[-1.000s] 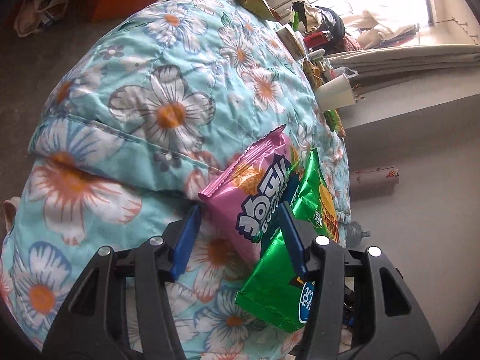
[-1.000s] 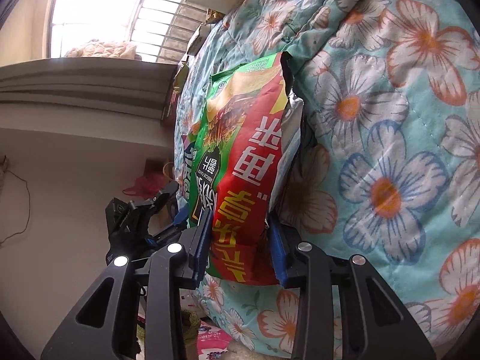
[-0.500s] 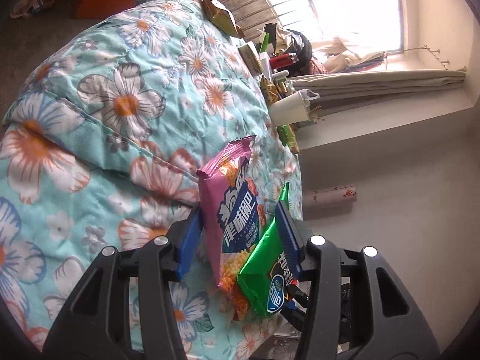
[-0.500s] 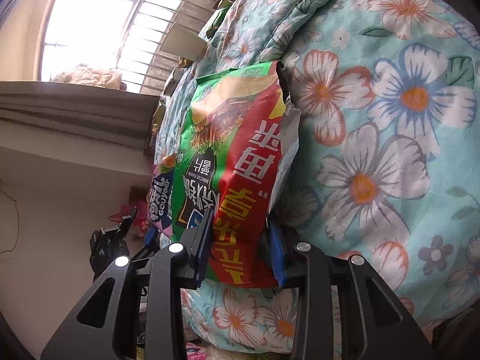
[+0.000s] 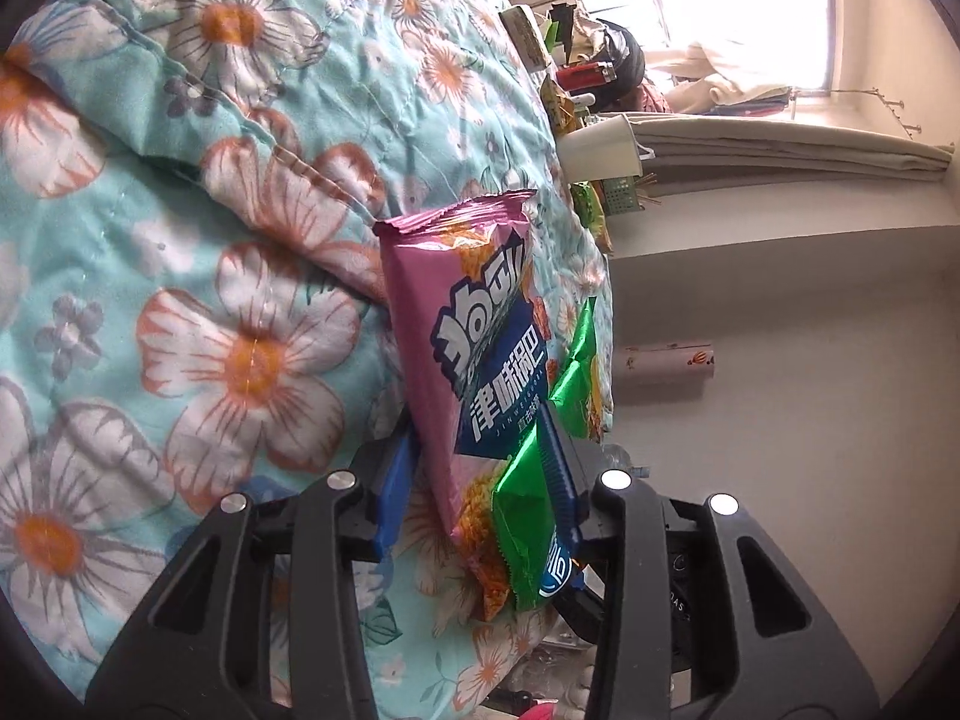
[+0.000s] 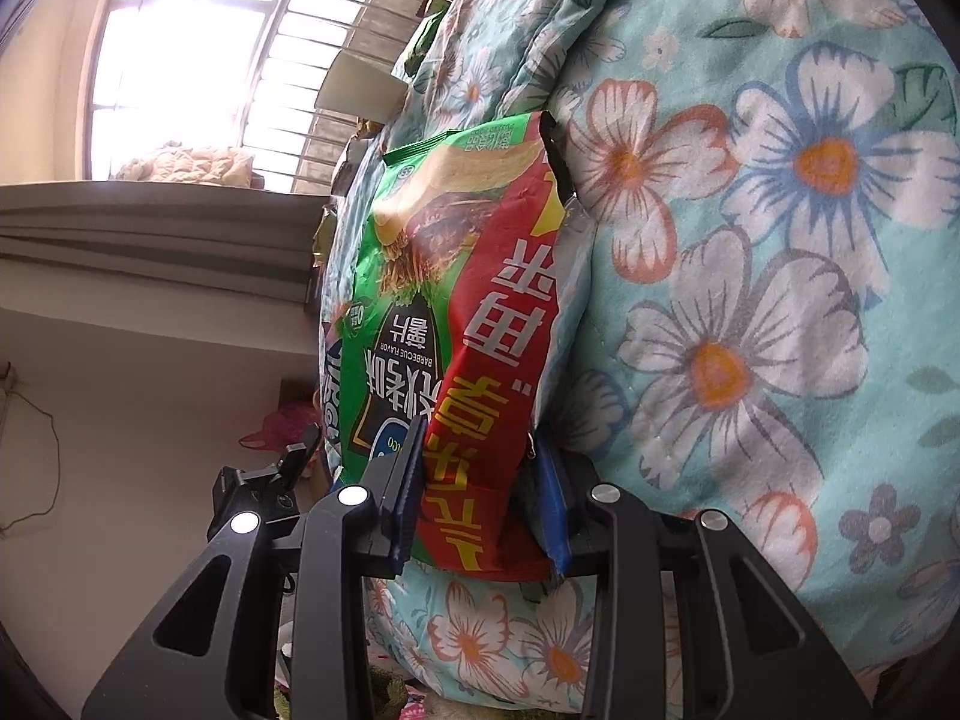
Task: Collect trash
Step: 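Carry the snack bags with both tools over the blue wastebasket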
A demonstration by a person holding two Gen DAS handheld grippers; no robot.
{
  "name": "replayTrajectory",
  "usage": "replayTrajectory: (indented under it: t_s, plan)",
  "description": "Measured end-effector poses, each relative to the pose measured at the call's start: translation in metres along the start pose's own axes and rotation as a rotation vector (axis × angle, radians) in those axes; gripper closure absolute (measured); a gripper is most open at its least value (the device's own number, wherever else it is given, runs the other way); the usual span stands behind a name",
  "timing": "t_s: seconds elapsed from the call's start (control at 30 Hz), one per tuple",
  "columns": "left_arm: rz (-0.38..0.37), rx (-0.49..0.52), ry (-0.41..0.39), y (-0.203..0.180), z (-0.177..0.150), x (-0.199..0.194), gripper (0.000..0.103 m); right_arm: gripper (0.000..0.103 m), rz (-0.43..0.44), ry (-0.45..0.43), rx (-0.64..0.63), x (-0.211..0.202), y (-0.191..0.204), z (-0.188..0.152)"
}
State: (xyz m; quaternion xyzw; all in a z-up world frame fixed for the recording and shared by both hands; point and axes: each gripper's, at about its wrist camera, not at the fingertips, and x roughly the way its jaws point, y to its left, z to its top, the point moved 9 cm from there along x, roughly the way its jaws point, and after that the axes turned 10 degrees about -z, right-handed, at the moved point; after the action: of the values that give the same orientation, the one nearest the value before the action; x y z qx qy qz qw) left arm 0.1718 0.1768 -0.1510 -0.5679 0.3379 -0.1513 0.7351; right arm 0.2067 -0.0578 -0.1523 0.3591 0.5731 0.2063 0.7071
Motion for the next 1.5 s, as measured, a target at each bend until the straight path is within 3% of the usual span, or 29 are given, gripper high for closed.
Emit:
replayTrajectory:
  t_s: [0.1, 0.4, 0.6, 0.8, 1.23, 1.5]
  plan:
    - [-0.016, -0.005, -0.009, -0.001, 0.004, -0.003, 0.085, 0.071, 0.028, -0.005, 0.007, -0.006, -0.006, 0.003]
    - [0.001, 0.084, -0.040, -0.023, 0.018, -0.010, 0.099, 0.074, 0.098, -0.067, 0.020, -0.045, -0.025, 0.018]
    - [-0.009, 0.193, -0.043, -0.061, 0.016, -0.004, 0.102, 0.075, 0.146, -0.157, 0.006, -0.090, -0.034, 0.031]
    - [-0.064, 0.333, -0.006, -0.120, 0.003, 0.015, 0.103, 0.075, 0.208, -0.262, 0.030, -0.143, -0.056, 0.045]
    - [-0.238, 0.538, 0.152, -0.235, -0.067, 0.099, 0.103, 0.075, 0.288, -0.522, 0.281, -0.252, -0.178, 0.059]
    - [-0.272, 0.618, 0.260, -0.265, -0.119, 0.159, 0.103, 0.075, 0.387, -0.594, 0.567, -0.256, -0.276, 0.068]
